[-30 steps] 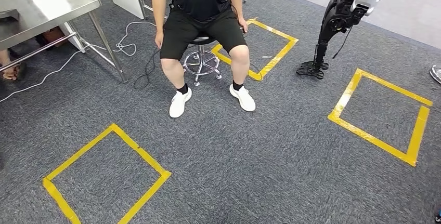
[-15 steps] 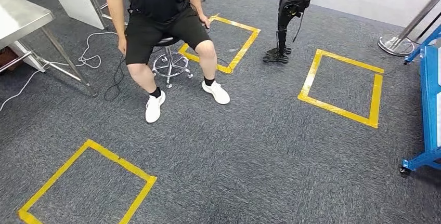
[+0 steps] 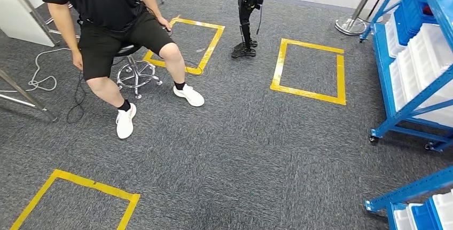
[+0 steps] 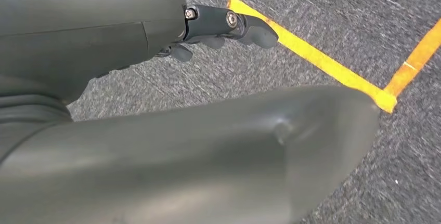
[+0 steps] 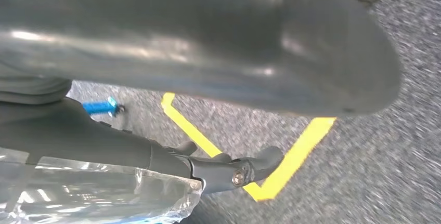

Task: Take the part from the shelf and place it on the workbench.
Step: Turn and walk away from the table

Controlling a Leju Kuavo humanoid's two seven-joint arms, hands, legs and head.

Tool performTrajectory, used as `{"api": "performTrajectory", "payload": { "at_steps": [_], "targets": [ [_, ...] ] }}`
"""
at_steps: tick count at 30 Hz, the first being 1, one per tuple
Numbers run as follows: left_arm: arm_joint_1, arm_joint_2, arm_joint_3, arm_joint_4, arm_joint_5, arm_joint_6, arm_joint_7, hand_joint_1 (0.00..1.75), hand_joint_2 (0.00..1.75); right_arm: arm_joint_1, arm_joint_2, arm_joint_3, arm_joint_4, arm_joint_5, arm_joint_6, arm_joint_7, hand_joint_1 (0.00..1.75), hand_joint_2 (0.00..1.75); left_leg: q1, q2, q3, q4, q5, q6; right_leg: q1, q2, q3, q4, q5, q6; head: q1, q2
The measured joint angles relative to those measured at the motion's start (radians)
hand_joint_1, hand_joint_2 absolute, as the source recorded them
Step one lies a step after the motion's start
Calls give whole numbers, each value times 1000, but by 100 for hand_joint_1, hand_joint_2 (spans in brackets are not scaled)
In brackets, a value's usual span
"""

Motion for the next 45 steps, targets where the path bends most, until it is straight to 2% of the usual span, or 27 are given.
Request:
{"api": "performTrajectory", "payload": {
  "at_steps": [1,3,5,7,8,9,11,13,16,18,20,22,23,24,25,27,29,31,33,35,37,38,39,40,42,43,45],
  "targets": [
    [-1,0,0,0,0,0,0,0,0,2,-1,0,0,0,0,0,0,0,0,12,1,-8,7,7,0,-6,-8,5,0,5,0,0],
    [-2,-1,0,0,-2,1,-1,0,0,3,-1,-2,0,-1,-1,0,0,0,-1,39,4,-27,21,22,2,-54,-45,62,-31,3,5,0],
    [-1,-2,0,0,-3,1,-1,0,0,1,-1,-2,0,-3,-1,0,0,0,-4,69,0,-32,27,29,-2,-101,-109,191,-95,-4,10,0],
    [0,-2,0,0,-3,1,0,0,0,1,-2,-5,0,-4,-1,-1,0,0,-7,100,-5,-32,29,28,-10,-110,-154,294,-133,4,11,0],
    [0,-2,0,0,-4,1,0,0,0,3,-2,-7,0,-4,-1,-1,0,0,-7,114,-7,-31,29,26,-14,-114,-148,294,-130,14,12,0],
    [-1,-2,0,0,-4,1,1,0,0,5,-2,-8,0,-5,-1,-1,0,0,-7,127,-9,-30,30,24,-18,-120,-120,253,-115,26,12,0],
    [-1,-3,0,0,-5,1,1,0,0,4,-3,-10,0,-5,-1,-1,0,0,-8,152,-12,-23,27,13,-25,-161,-28,106,-73,45,13,0],
    [-2,-2,0,0,-6,1,2,0,0,0,-1,-10,0,-4,-1,-1,0,0,-12,173,-12,-14,19,-3,-24,-191,23,19,-48,41,9,0],
    [-8,-1,0,-1,-6,1,4,0,0,1,-1,-11,0,-2,-1,0,0,0,-5,195,-5,-8,12,-21,-19,-168,18,14,-41,14,4,0],
    [-10,-1,0,0,-6,1,5,0,0,2,-2,-12,0,-1,-1,1,0,0,5,166,-15,28,-20,-32,-20,-147,19,13,-35,-4,2,0],
    [-8,-2,0,0,-6,1,7,0,0,1,-3,-12,0,0,-1,2,0,0,10,108,-62,141,-94,-35,-16,-125,17,13,-28,-16,0,0],
    [-5,-2,0,0,-7,1,9,0,0,1,-2,-13,0,0,0,2,0,0,9,80,-118,266,-147,-31,-4,-98,13,14,-24,-23,-1,0],
    [-5,-2,0,0,-7,1,9,0,0,2,-2,-13,0,0,0,2,0,0,8,75,-129,285,-143,-26,1,-84,12,14,-23,-25,-1,0],
    [-4,-2,0,0,-7,1,10,0,0,4,-2,-13,0,1,0,2,0,0,7,71,-123,268,-121,-19,5,-70,13,15,-22,-25,0,0],
    [-4,-2,0,0,-7,2,10,0,0,5,-2,-14,0,1,1,2,0,0,4,61,-98,211,-83,-10,8,-56,14,15,-22,-26,-1,0],
    [-4,-1,1,0,-7,2,11,0,0,4,0,-14,0,2,2,2,0,0,-1,13,-38,83,-21,9,11,-32,15,16,-20,-24,1,0],
    [-5,1,1,0,-7,3,13,0,0,2,3,-14,0,3,3,3,0,0,-7,-15,-11,24,-3,21,8,-10,9,16,-16,-17,0,0],
    [-7,2,2,0,-7,5,16,0,0,3,5,-14,0,6,5,3,0,0,-10,4,-6,9,3,29,5,7,-1,13,-8,-5,-3,0],
    [-8,1,2,0,-6,8,19,0,0,4,4,-14,0,10,6,5,0,0,-8,30,4,-22,21,34,8,-35,-21,36,-18,-2,0,0],
    [-7,1,2,0,-4,10,21,0,0,0,3,-14,0,14,7,6,0,0,-9,59,7,-43,34,37,6,-94,-72,130,-64,-7,5,0],
    [-3,0,4,1,-1,15,24,0,0,-4,1,-14,0,16,9,7,0,0,-10,92,1,-44,37,37,-3,-109,-136,258,-115,-4,7,0],
    [-3,0,5,1,0,16,25,0,0,-4,1,-14,0,17,9,9,0,0,-10,108,-1,-43,37,35,-9,-111,-152,293,-125,4,7,0],
    [-2,-1,5,1,0,17,26,0,0,-2,0,-14,0,18,10,10,0,0,-9,122,-3,-43,38,32,-16,-115,-146,287,-118,16,8,0],
    [-3,-2,5,1,0,18,27,0,0,0,-1,-14,0,19,10,11,0,0,-8,136,-5,-41,38,28,-22,-124,-117,239,-99,31,8,0],
    [-3,-4,6,0,0,19,27,0,0,-1,-2,-14,0,21,10,12,0,0,-7,160,-9,-29,32,12,-31,-167,-31,96,-57,53,10,0],
    [-2,-4,6,0,0,19,27,0,0,-3,-1,-14,0,22,11,12,0,0,-8,171,-10,-21,25,2,-31,-184,-2,46,-44,53,8,0],
    [-4,-3,6,0,-1,20,27,0,0,-5,0,-14,0,23,11,12,0,0,-8,191,-8,-11,16,-16,-22,-189,9,22,-41,34,3,0]
  ]
}}
